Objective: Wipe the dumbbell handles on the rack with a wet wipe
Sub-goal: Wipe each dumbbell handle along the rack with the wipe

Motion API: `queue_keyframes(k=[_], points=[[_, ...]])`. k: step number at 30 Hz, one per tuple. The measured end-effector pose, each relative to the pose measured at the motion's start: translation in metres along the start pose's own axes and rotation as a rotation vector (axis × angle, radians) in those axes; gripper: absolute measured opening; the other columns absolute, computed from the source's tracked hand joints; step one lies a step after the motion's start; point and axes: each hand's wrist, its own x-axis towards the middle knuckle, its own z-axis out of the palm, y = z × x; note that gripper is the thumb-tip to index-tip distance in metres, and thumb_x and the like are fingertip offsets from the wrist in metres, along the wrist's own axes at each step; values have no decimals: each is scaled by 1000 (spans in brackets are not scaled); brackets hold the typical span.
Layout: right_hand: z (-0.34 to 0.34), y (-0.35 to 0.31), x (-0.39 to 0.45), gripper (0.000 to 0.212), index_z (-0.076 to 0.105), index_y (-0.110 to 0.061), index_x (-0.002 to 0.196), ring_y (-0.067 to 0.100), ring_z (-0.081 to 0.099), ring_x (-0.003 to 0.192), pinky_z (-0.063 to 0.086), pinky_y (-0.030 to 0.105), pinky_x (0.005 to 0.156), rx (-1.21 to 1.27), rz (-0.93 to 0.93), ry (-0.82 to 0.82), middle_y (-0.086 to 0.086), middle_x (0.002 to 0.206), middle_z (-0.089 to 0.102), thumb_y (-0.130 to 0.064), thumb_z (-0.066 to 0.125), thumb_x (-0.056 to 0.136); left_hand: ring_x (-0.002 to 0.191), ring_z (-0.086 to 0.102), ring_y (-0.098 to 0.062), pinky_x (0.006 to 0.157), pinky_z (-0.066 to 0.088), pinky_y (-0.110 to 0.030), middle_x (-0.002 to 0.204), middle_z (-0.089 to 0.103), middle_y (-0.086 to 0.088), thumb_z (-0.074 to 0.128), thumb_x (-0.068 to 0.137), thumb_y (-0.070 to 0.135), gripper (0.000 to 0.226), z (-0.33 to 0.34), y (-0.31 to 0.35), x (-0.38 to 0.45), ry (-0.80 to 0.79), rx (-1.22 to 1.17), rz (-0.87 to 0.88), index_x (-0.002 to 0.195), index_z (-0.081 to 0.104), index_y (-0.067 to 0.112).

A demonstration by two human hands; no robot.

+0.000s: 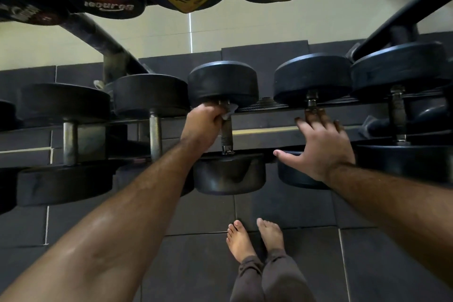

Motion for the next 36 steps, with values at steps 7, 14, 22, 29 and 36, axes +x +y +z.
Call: queue_keyframes(k=[7, 14, 22, 29, 36], points=[[1, 2, -1, 113, 59, -20, 148, 35, 59, 128, 46, 55, 110, -4, -14, 3, 9, 137, 68, -102, 39, 72, 87, 72, -17, 79, 56, -27, 90, 78, 2, 78, 83, 10, 15, 0, -11, -24, -405, -39, -98, 93, 81, 20], [-4, 0, 0, 115, 59, -21, 148, 35, 54, 135, 45, 56, 111, 3, -16, -10, 9, 142, 65, -102, 38, 71, 88, 70, -18, 81, 56, -27, 94, 75, 1, 72, 91, 15, 14, 3, 2, 0, -113, -50, -163, 101, 80, 21], [-3, 2, 0, 114, 62, -19, 145, 36, 54, 135, 47, 56, 110, -9, -38, -12, 10, 139, 66, -103, 36, 72, 80, 72, -10, 80, 59, -28, 85, 76, 10, 84, 85, 15, 15, -10, -9, -20, -651, -231, -199, 89, 79, 29], [-1, 1, 1, 115, 60, -20, 147, 35, 51, 139, 44, 56, 112, -12, -34, -11, 9, 146, 63, -103, 37, 72, 75, 75, -18, 64, 62, -30, 73, 74, -4, 83, 74, -1, 15, 24, -10, 8, 51, -806, -794, 77, 76, 11], [1, 3, 2, 115, 58, -21, 150, 35, 50, 142, 40, 59, 117, -3, -35, -30, 8, 150, 61, -103, 38, 72, 56, 67, -14, 62, 62, -33, 66, 73, -4, 81, 79, -9, 23, 32, -56, 0, -530, -356, -509, 70, 76, 12]])
